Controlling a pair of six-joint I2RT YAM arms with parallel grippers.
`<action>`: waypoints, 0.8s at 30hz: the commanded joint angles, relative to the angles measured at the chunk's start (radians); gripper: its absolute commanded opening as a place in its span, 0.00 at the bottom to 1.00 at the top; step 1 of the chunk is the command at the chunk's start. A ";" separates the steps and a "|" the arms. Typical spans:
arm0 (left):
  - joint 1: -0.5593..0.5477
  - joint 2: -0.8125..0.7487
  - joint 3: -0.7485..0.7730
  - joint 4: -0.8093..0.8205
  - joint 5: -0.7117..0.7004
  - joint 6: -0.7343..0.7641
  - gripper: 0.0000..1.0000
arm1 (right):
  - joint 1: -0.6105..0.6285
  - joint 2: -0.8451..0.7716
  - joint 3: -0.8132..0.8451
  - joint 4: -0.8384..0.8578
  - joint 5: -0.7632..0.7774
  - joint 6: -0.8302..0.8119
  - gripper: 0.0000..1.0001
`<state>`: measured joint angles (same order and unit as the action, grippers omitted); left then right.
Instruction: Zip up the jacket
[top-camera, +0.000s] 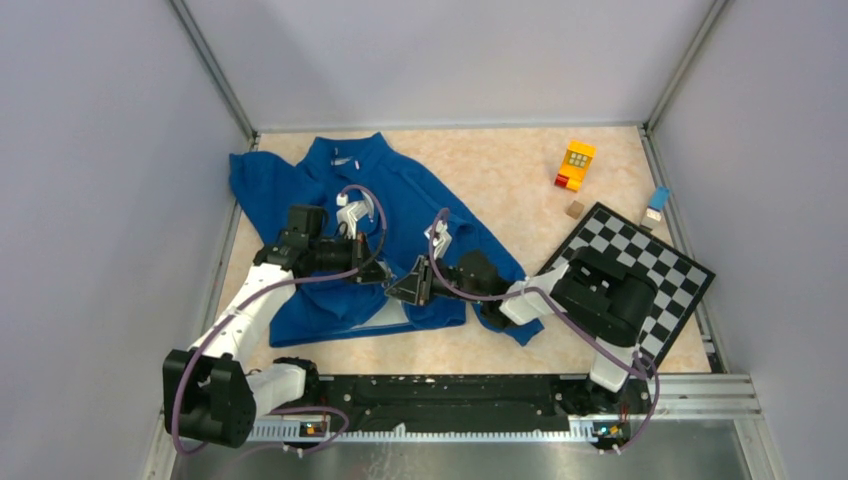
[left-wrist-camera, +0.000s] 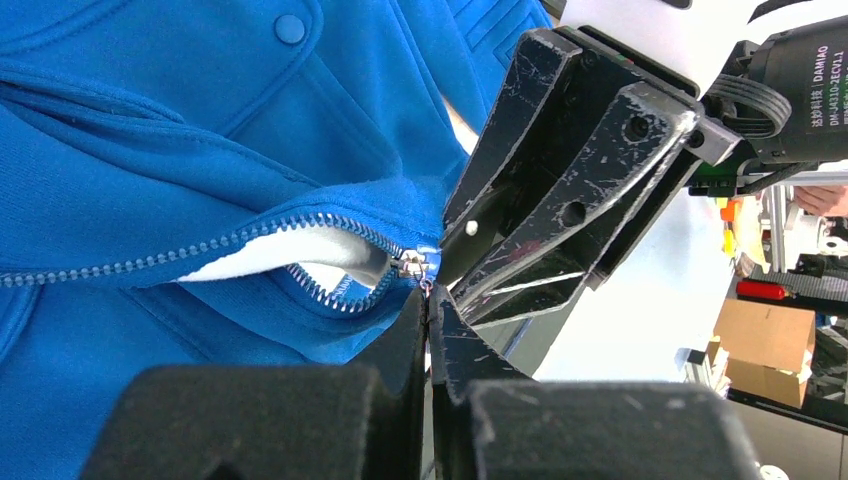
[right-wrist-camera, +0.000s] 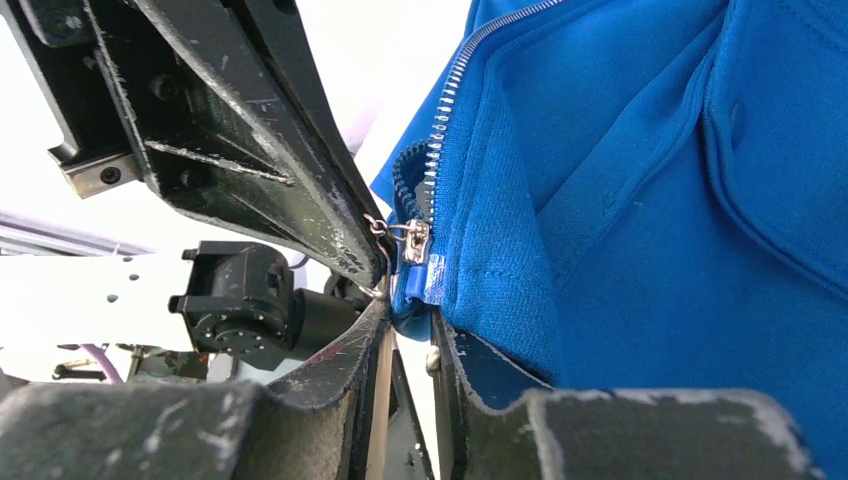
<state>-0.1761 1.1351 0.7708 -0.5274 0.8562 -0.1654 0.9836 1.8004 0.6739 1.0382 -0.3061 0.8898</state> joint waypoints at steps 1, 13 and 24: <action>0.000 -0.027 0.037 0.001 0.017 0.022 0.00 | 0.016 0.009 0.049 0.003 0.021 -0.035 0.17; 0.000 -0.033 0.039 -0.018 0.006 0.031 0.00 | 0.042 -0.013 0.050 -0.029 0.177 -0.053 0.20; -0.002 -0.017 0.086 -0.064 -0.299 -0.013 0.00 | 0.075 -0.105 -0.119 0.030 0.296 0.041 0.00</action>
<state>-0.1795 1.1275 0.7998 -0.5816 0.7265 -0.1616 1.0409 1.7584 0.6216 1.0061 -0.0731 0.8803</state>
